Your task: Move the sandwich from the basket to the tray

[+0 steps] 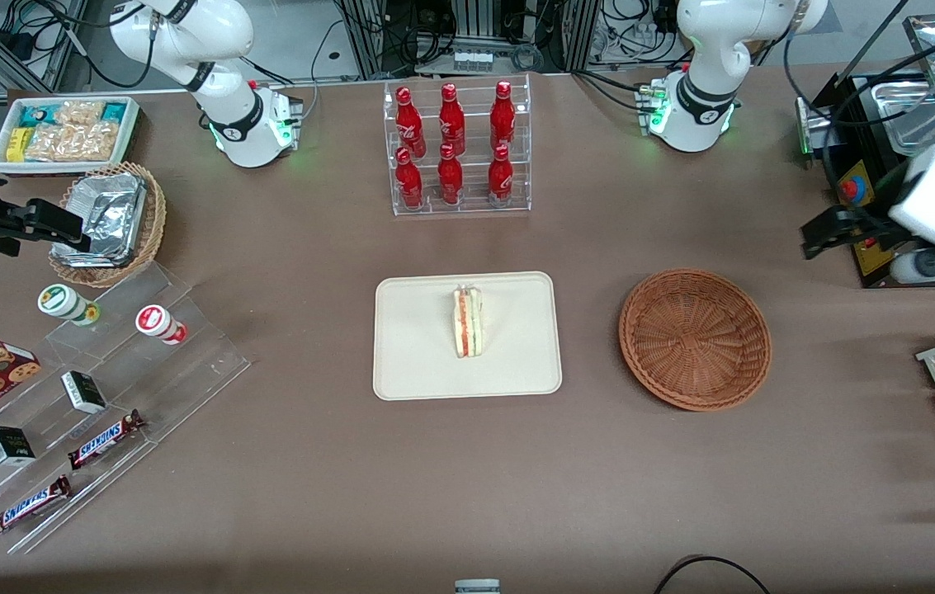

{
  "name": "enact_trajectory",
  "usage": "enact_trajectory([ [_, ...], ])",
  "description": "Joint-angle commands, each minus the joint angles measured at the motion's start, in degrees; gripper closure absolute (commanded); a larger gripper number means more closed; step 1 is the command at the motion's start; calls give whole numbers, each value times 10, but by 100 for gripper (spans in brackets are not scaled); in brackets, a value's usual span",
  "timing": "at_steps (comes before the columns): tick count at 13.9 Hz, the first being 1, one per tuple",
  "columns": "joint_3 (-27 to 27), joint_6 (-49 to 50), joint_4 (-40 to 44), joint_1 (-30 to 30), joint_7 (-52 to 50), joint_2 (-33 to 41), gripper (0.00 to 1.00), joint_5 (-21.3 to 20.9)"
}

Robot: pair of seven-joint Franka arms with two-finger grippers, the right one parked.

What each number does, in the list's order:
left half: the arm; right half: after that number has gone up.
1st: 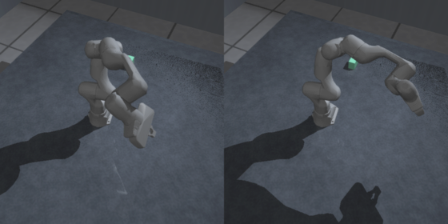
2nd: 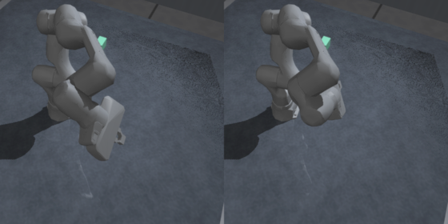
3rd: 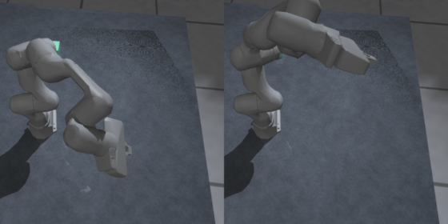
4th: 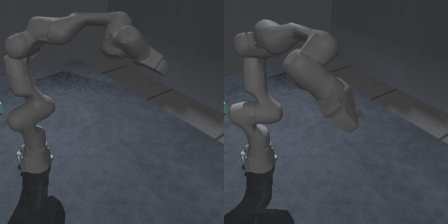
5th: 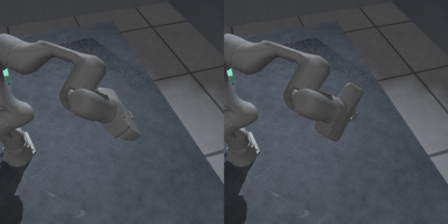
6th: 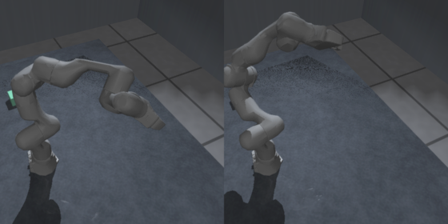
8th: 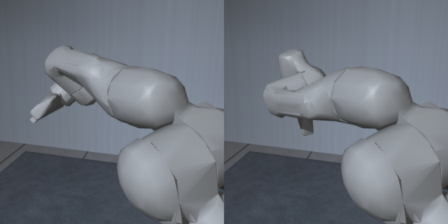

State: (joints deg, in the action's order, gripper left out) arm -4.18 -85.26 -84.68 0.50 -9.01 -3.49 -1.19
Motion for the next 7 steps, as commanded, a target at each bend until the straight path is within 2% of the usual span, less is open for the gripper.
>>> enact_trajectory([
  [1,30,1,-10,20,39,9,0,7],
  [4,30,-11,-9,23,100,3,0,6],
  [7,31,-40,-12,20,106,-6,0,19],
])
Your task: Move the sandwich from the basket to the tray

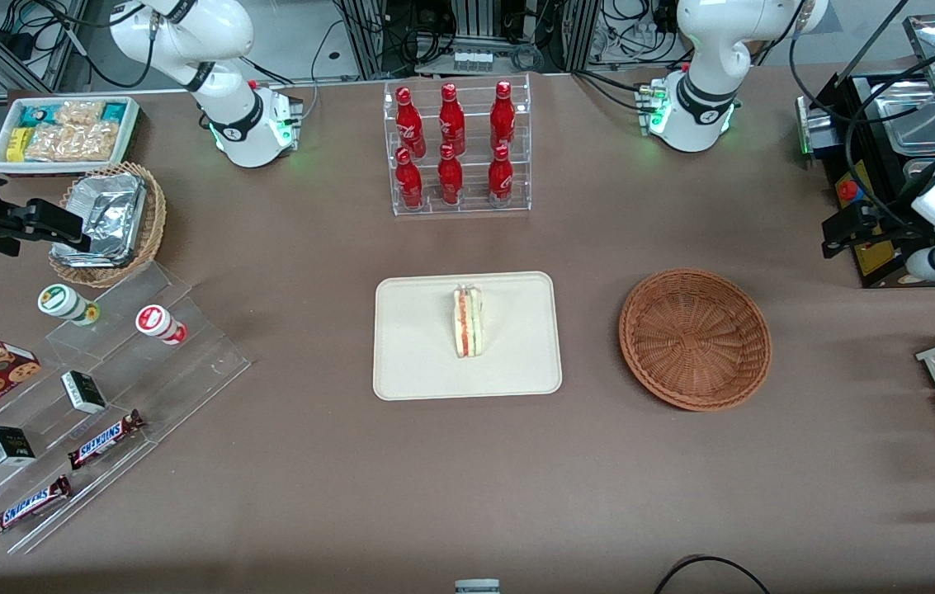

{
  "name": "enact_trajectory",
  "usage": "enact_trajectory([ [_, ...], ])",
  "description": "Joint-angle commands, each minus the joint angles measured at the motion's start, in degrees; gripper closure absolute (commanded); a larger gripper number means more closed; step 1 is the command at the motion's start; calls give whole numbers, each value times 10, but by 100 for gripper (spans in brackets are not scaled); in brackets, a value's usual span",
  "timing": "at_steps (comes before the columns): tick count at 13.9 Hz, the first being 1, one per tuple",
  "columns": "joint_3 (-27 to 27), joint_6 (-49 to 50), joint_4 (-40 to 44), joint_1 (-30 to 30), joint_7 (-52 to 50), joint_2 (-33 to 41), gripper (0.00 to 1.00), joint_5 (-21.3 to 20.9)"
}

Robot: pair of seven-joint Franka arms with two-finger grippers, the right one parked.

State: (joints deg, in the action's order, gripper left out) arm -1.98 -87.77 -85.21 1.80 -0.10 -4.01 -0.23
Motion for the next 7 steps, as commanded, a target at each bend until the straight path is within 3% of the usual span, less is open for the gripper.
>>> enact_trajectory([
  [1,9,-22,-2,6,15,-8,0,8],
  [7,14,-28,21,1,13,-26,0,8],
])
